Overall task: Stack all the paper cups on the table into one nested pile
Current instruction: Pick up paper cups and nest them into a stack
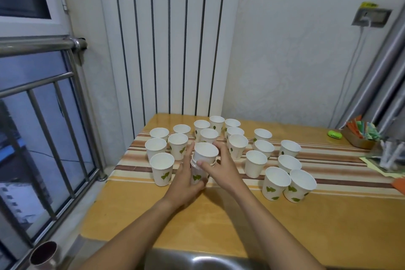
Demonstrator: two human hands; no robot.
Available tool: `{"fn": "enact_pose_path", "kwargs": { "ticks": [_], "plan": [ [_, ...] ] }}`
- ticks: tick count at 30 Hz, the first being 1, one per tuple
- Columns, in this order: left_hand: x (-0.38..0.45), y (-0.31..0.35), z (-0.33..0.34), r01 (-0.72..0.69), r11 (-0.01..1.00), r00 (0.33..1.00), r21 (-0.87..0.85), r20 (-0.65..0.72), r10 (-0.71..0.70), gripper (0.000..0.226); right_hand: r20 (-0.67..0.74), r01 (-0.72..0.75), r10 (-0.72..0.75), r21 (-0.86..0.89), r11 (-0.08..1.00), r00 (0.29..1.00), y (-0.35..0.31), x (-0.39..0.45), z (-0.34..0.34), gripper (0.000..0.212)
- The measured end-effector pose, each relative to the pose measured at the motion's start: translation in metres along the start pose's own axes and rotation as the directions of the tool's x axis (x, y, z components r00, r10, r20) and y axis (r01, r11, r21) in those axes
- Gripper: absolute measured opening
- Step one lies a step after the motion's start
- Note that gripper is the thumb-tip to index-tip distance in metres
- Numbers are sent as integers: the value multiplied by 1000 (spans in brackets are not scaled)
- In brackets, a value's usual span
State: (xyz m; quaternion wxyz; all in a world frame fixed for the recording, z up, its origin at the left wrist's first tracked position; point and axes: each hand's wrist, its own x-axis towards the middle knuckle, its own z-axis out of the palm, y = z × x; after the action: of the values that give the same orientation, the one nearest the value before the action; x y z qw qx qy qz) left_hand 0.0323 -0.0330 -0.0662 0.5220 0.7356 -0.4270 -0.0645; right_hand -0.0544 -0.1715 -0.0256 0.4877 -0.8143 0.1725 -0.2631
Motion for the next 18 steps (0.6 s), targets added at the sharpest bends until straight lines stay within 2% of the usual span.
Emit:
{"fn": "enact_pose_path", "kwargs": {
  "ticks": [2,5,6,8,11,13,15,18],
  "plan": [
    [-2,0,2,-12,1000,1000,20,22,12,119,18,-23,23,-9,1000,1000,2,-2,-4,78],
    [-2,3,6,-40,998,999,51,23,39,101,11,21,-20,-122,992,1000,6,-3,-7,45],
    [-1,2,7,-42,998,999,56,13,42,93,15,22,-20,-138,990,1000,8,-5,-8,40],
    [0,3,8,-30,999,1000,41,-2,30,85,36,8,-3,-123,992,999,10,-9,-10,50],
    [3,6,9,-5,1000,1000,11,-2,5,84,47,-7,10,-53,999,999,9,-12,-19,71],
    [4,7,11,17,1000,1000,-18,11,-17,86,-76,-11,5,-81,997,997,11,-10,-29,63],
    [6,9,15,41,999,999,-30,30,-40,87,-277,-24,-43,-233,972,960,16,-5,-43,49],
    [7,13,25,38,999,998,-14,52,-38,90,-461,-170,-56,-435,884,886,26,2,-64,46]
  ]
}}
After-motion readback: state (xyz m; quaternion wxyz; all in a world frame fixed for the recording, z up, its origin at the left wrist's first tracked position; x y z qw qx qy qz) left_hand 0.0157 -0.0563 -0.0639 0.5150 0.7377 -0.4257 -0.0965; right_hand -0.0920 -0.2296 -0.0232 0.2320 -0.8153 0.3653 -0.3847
